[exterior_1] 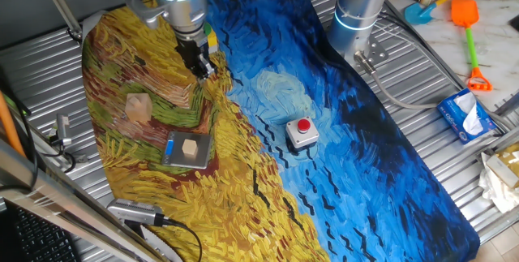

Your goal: Remove the object from the scale

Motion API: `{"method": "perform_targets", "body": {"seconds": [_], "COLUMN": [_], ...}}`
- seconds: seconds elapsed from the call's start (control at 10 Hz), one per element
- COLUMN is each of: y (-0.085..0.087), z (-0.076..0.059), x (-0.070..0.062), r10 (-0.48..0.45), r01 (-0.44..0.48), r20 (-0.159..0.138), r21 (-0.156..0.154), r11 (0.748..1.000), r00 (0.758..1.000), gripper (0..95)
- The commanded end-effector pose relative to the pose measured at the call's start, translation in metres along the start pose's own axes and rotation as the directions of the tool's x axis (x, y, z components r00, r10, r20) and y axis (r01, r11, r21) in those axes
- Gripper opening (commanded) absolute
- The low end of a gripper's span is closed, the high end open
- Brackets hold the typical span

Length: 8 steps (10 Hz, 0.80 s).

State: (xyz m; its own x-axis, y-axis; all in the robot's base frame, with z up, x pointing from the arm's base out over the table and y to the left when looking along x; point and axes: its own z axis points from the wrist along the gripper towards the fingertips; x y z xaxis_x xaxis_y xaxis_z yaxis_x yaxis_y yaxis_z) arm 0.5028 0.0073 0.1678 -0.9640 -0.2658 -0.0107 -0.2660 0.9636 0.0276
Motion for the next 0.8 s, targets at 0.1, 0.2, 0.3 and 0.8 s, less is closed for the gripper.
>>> {"method": "perform_targets", "body": {"seconds": [0.1,0.2,0.3,0.8], "y": [0.001,0.001,0.002,0.013], "z": [0.001,0.001,0.001,0.004], "x": [-0.001,-0.002,-0.003,-0.018], "r10": [-0.009,-0.011,-0.016,-0.079], "r01": [0.009,0.011,0.016,0.079], "r20": [0.000,0.000,-0.001,0.003], "r21": [0.000,0.000,0.002,0.010], "r11": [1.000,1.000,1.000,0.997], "r00": [1.000,1.000,1.000,0.997], "gripper": [0.0,0.0,0.0,0.0]}}
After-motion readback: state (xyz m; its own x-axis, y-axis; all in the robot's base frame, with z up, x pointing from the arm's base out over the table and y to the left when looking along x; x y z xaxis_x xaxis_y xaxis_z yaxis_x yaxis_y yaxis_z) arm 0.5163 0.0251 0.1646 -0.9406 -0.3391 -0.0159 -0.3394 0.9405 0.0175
